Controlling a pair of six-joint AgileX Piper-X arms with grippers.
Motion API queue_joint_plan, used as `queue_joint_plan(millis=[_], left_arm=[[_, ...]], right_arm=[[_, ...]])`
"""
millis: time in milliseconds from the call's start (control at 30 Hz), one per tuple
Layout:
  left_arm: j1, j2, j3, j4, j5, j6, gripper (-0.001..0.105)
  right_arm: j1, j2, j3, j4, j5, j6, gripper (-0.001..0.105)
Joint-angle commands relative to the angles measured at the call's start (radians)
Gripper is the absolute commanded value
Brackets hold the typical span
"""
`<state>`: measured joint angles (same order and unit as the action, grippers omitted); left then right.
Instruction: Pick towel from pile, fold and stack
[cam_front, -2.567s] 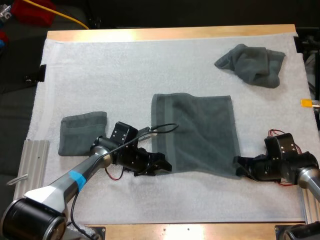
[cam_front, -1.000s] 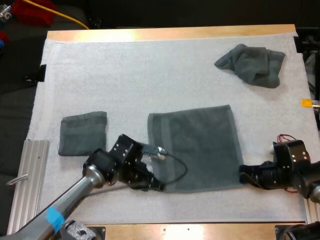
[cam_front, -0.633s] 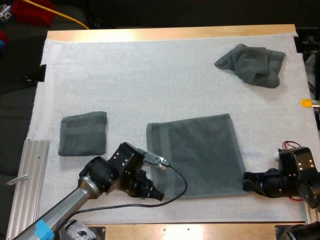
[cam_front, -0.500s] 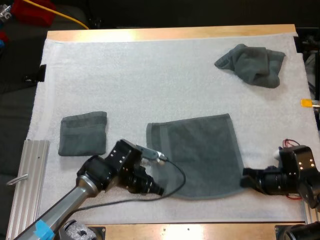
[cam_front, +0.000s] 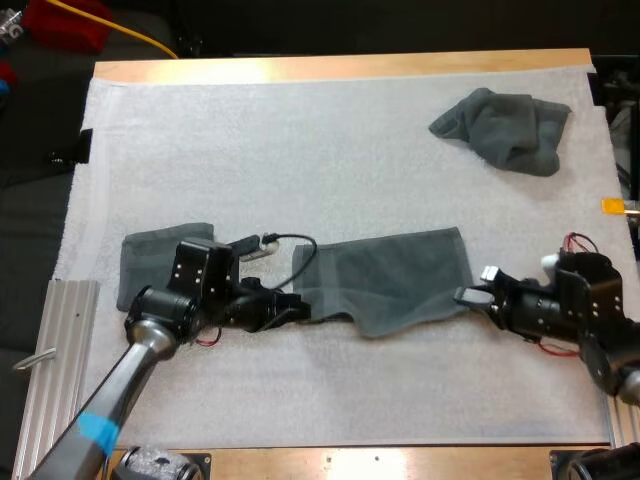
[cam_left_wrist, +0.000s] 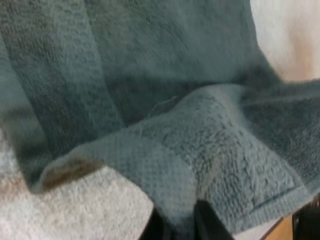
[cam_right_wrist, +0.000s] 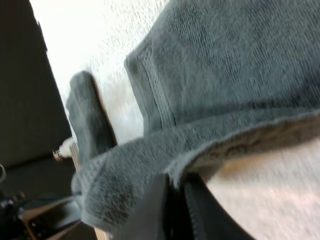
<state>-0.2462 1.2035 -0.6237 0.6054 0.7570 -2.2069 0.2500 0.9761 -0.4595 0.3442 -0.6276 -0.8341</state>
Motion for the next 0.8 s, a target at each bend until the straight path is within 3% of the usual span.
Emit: queue_joint_plan(millis=[0, 367, 500, 767], left_arm=[[0.0, 0.022, -0.005, -0.035, 0.026, -0.018, 0.0], [0.0, 0.191, -0.005, -0.281, 0.024, -0.195, 0.0], [0.0, 0.232, -0.005, -0.32, 0.017, -0.209, 0.0], [0.0, 0.286, -0.005, -0.34, -0.072, -0.215, 0.0]], right_arm=[[-0.001, 0.028, -0.008, -0.064, -0.008, 0.01, 0.0], [-0.001, 0.259, -0.008, -0.347, 0.063, 0.188, 0.0], [-0.001, 0.305, -0.008, -0.386, 0.112, 0.22, 0.0], [-0.001, 0.374, -0.008, -0.41, 0.187, 0.234, 0.0]])
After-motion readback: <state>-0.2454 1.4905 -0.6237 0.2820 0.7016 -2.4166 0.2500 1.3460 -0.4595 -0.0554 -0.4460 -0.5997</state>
